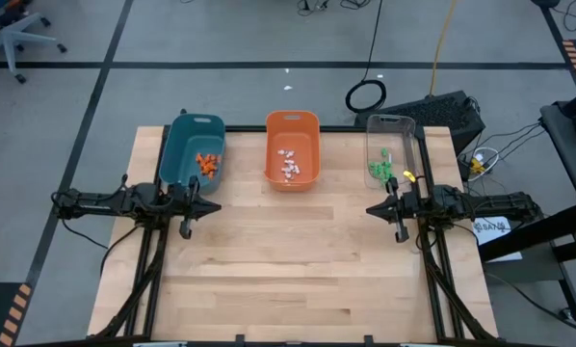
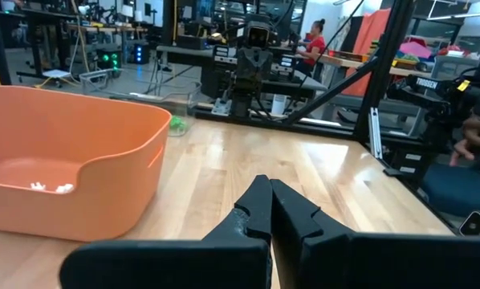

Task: Sort Halloween decoration
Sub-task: Return to Home Position

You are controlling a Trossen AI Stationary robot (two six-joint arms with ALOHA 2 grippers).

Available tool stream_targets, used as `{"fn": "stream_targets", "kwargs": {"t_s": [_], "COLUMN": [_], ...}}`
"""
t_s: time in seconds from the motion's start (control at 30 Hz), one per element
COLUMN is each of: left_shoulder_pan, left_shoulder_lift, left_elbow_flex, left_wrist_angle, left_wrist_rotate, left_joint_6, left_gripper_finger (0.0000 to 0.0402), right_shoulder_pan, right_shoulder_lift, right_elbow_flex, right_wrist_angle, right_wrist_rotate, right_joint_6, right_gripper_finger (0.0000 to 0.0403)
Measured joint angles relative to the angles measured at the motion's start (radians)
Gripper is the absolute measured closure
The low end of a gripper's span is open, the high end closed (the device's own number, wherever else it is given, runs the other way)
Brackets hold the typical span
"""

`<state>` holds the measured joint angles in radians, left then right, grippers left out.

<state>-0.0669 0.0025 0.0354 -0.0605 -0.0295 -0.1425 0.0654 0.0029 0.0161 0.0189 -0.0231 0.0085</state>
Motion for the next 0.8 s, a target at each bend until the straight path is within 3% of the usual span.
{"fn": "stream_targets", "kwargs": {"t_s": [0.8], "left_shoulder_pan": [0.0], "left_shoulder_lift": [0.0], "left_elbow_flex": [-0.001], "left_wrist_angle": [0.0], "left_wrist_rotate": [-0.006], "left_joint_6": [0.073], "left_gripper_finger": [0.0402], "right_shoulder_pan": [0.0], "right_shoulder_lift": [0.0], "right_elbow_flex": [0.001], "right_wrist_angle": [0.011], "right_wrist_rotate": [-0.001], "right_joint_6": [-0.021], "right_gripper_finger": [0.0403]}}
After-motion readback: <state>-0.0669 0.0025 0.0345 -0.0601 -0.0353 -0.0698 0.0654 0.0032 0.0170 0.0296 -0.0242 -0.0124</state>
